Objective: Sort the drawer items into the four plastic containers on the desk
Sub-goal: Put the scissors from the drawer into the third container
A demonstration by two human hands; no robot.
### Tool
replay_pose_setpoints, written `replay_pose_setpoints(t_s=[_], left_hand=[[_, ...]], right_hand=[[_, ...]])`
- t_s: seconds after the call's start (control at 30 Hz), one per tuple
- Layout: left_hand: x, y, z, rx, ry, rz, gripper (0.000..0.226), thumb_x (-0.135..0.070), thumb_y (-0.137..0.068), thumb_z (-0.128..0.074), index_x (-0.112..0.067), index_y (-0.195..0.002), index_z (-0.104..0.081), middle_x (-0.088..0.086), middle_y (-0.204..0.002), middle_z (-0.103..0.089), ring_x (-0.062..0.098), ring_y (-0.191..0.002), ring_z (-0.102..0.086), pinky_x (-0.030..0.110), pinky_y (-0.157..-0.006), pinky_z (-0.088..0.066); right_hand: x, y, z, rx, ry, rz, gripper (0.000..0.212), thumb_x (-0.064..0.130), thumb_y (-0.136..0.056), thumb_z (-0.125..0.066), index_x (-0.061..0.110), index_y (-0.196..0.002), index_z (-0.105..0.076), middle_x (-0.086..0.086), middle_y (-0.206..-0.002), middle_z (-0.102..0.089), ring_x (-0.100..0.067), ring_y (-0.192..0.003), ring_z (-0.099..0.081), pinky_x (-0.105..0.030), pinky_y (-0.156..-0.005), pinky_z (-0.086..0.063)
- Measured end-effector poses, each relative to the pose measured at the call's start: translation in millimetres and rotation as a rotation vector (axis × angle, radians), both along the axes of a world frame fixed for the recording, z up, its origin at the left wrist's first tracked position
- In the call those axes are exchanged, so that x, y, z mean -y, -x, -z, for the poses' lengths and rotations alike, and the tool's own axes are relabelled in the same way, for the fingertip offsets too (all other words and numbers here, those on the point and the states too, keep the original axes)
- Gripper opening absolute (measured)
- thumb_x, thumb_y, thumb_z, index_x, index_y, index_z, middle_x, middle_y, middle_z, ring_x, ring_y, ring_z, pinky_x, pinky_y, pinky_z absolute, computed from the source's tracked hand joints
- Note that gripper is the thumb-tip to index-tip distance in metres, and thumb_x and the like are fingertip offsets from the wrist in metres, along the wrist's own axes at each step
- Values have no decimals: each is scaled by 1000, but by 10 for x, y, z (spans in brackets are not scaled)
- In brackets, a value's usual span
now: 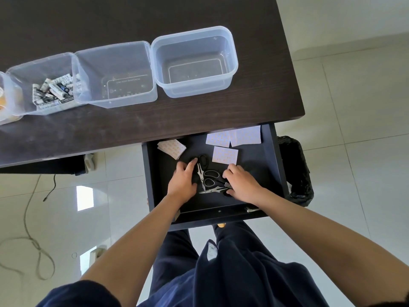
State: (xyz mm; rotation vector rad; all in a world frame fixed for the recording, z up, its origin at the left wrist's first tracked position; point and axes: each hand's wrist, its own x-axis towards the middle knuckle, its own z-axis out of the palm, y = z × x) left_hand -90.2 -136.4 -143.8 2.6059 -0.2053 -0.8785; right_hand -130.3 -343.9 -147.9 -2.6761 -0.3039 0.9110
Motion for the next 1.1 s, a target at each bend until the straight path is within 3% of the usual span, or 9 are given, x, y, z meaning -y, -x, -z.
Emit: replay_pose_setpoints(t_s=[0.1,0.27,0.4,0.57,0.67,0.8,0.93,1.1], left_hand=[[18,-32,-4,4,49,57,87,-18,-76,-67,-28,-148,-19,6,-134,-34,27,-122,-39,38,-90,-50],[165,-59,-6,-8,105,86,98,-43,-70,-74,-26,-148,-18,0,-138,-38,23,-124,-37,45,-100,-43],[311,-88,21,-24,18,93,96,-35,-73,-77,-23,-148,-17,5,-137,-37,26,-123,-38,44,-98,-46],[325,-111,75,-79,22,47,73,-24,-74,-74,-18,-136,-37,7,-126,-54,28,-118,-47,40,-95,-45],[264,-94,81,-139,49,-25,56,-21,-75,-75,-16,-124,-47,7,-119,-53,25,-103,-57,37,-87,-49],[183,-4,68,-110,19,28,33,-24,-80,-70,-18,-109,-57,5,-119,-50,24,-92,-60,37,-80,-52],[113,97,30,-13,-46,32,34,-31,-86,-64,-17,-115,-55,4,-122,-48,25,-113,-48,40,-83,-49],[23,132,-47,59,-143,-15,45,-30,-86,-59,-13,-127,-47,9,-128,-42,28,-120,-42,42,-88,-48]], right_hand=[[5,-11,2,1,-16,11,47,19,-82,-69,14,-125,-49,-7,-125,-43,-27,-112,-45,-38,-87,-46],[-3,30,32,-1,-96,98,45,9,-83,-66,13,-126,-51,-7,-125,-42,-28,-112,-46,-42,-86,-49],[22,47,43,-21,-146,199,41,8,-86,-64,10,-124,-51,-6,-126,-42,-26,-114,-48,-42,-85,-51],[79,78,49,-15,-104,189,46,13,-84,-68,14,-127,-50,-5,-131,-43,-27,-118,-45,-41,-86,-50],[90,71,53,-19,-105,212,43,11,-85,-66,13,-125,-51,-6,-129,-43,-26,-117,-46,-40,-83,-50],[104,63,40,-9,-86,217,42,8,-85,-62,13,-125,-50,-6,-126,-44,-26,-111,-49,-36,-73,-48],[163,80,14,22,-1,234,43,8,-83,-61,14,-124,-49,-8,-125,-44,-28,-113,-45,-38,-76,-49],[200,92,-35,19,75,278,53,-4,-74,-60,15,-122,-47,-9,-123,-43,-30,-112,-44,-37,-77,-48]])
